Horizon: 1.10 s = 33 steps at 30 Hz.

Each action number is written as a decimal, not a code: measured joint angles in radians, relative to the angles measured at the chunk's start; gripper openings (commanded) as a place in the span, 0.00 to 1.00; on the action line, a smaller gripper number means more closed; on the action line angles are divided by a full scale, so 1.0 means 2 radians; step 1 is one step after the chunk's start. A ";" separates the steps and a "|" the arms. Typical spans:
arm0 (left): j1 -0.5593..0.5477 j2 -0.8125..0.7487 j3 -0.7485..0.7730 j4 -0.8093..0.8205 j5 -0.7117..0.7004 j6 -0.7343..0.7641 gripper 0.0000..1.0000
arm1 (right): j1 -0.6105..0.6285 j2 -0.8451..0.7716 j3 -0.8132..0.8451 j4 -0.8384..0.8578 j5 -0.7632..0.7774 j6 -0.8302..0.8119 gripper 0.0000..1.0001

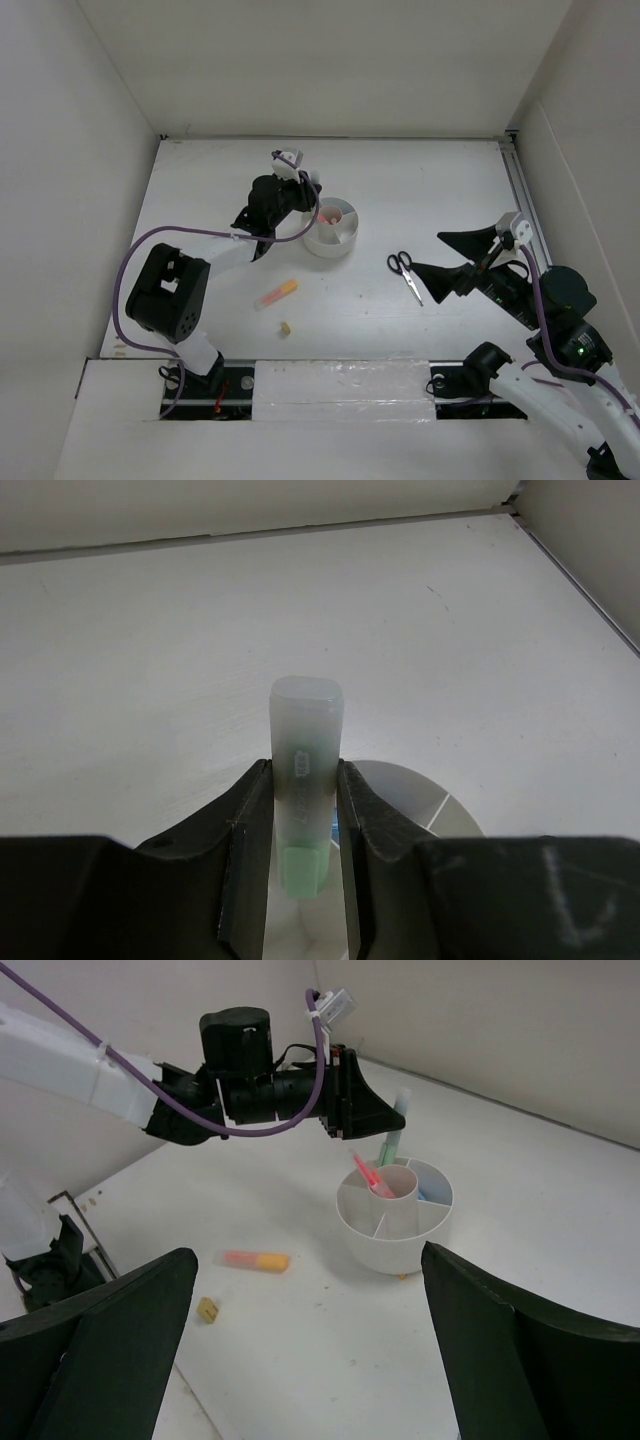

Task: Sort the stationery into containers
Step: Place the stationery into the container

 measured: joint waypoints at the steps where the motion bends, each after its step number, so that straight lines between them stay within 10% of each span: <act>1: 0.000 0.000 0.000 0.000 0.000 0.000 0.18 | 0.000 0.000 0.000 0.000 0.000 0.000 1.00; 23: 0.000 0.004 -0.030 0.004 0.001 0.003 0.43 | 0.000 0.000 0.000 0.001 0.000 0.000 1.00; 28: 0.000 -0.040 -0.045 0.002 -0.012 -0.003 0.62 | 0.000 0.000 0.000 0.001 0.000 0.000 1.00; 30: 0.000 -0.068 -0.047 0.000 -0.030 -0.008 0.95 | 0.000 0.000 0.000 0.001 0.000 0.000 1.00; 33: -0.002 -0.119 -0.047 -0.008 -0.076 -0.027 1.00 | 0.000 0.000 0.000 0.001 0.000 0.000 1.00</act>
